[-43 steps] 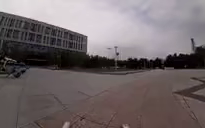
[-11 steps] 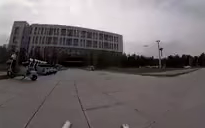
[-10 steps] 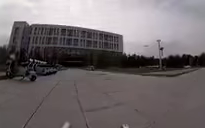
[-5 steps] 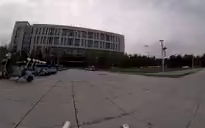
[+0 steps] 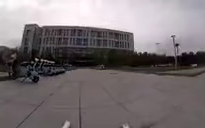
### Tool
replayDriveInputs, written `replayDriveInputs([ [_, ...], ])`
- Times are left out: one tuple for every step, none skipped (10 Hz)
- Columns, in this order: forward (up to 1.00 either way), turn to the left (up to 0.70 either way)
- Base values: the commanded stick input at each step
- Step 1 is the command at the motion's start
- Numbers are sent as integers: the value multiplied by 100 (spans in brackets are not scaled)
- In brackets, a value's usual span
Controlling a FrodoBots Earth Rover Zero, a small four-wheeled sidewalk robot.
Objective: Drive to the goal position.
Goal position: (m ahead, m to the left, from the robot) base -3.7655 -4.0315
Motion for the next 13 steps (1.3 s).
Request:
replayDriveInputs([
  [70, 0],
  [70, 0],
  [70, 0],
  [70, 0],
  [70, 0],
  [70, 0],
  [70, 0],
  [70, 0],
  [70, 0],
  [70, 0],
  [70, 0],
  [70, 0],
  [63, 0],
])
